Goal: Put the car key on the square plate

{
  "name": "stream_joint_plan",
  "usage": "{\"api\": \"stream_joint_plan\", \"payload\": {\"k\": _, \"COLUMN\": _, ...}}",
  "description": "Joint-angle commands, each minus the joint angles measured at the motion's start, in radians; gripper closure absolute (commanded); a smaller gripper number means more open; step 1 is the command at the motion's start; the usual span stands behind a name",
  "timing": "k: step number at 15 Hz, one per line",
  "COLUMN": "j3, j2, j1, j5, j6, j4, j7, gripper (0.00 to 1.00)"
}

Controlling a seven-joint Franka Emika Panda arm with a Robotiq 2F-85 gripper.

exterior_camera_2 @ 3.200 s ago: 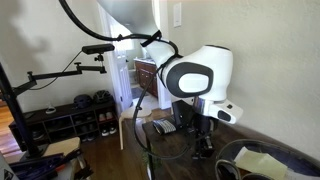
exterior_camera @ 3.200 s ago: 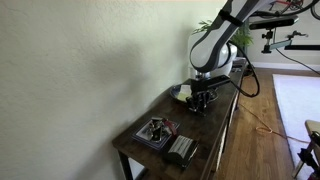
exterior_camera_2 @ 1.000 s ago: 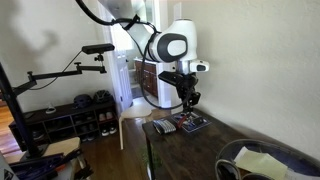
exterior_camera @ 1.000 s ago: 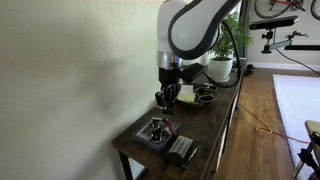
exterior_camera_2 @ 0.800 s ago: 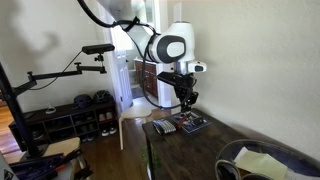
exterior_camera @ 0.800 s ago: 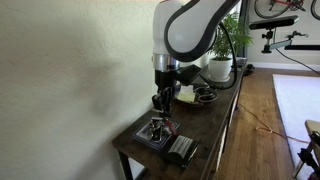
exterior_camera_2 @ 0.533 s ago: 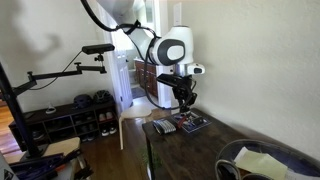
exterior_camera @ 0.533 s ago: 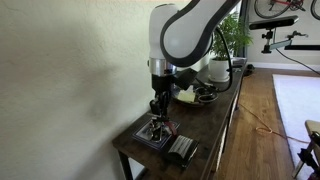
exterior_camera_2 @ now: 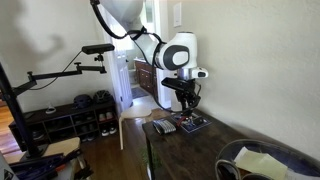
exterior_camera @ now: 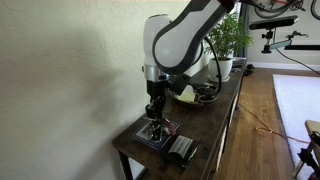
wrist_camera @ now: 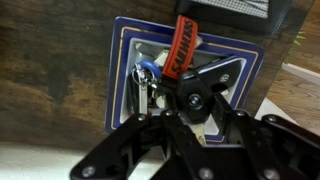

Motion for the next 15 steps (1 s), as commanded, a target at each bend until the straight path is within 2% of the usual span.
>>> {"api": "stream_joint_plan", "payload": {"k": 1, "j3": -0.011, "j2": 0.025, "j1": -0.006, "j5": -0.01, "j6": 0.01, "j4": 0.041, "j7": -0.015, "gripper": 0.85}}
{"api": "stream_joint_plan", "payload": {"k": 7, "j3": -0.025, "j2": 0.032, "j1": -0.023, "j5": -0.004, "j6": 0.005, "j4": 0.048, "j7": -0.012, "gripper": 0.85}}
{"api": "stream_joint_plan", "payload": {"k": 8, "j3": -0.024, "j2": 0.03, "j1": -0.026, "j5": -0.004, "j6": 0.006, "j4": 0.04, "j7": -0.018, "gripper": 0.35}}
{"api": "stream_joint_plan", "payload": {"k": 10, "j3": -0.019, "j2": 0.025, "j1": -0.036, "j5": 0.008, "j6": -0.001, "j4": 0.031, "j7": -0.02, "gripper": 0.3}}
{"api": "stream_joint_plan", "payload": {"k": 15, "j3": -0.019, "j2": 0.004, "j1": -0.051, "j5": 0.014, "j6": 0.008, "j4": 0.0, "j7": -0.019, "gripper": 0.0}}
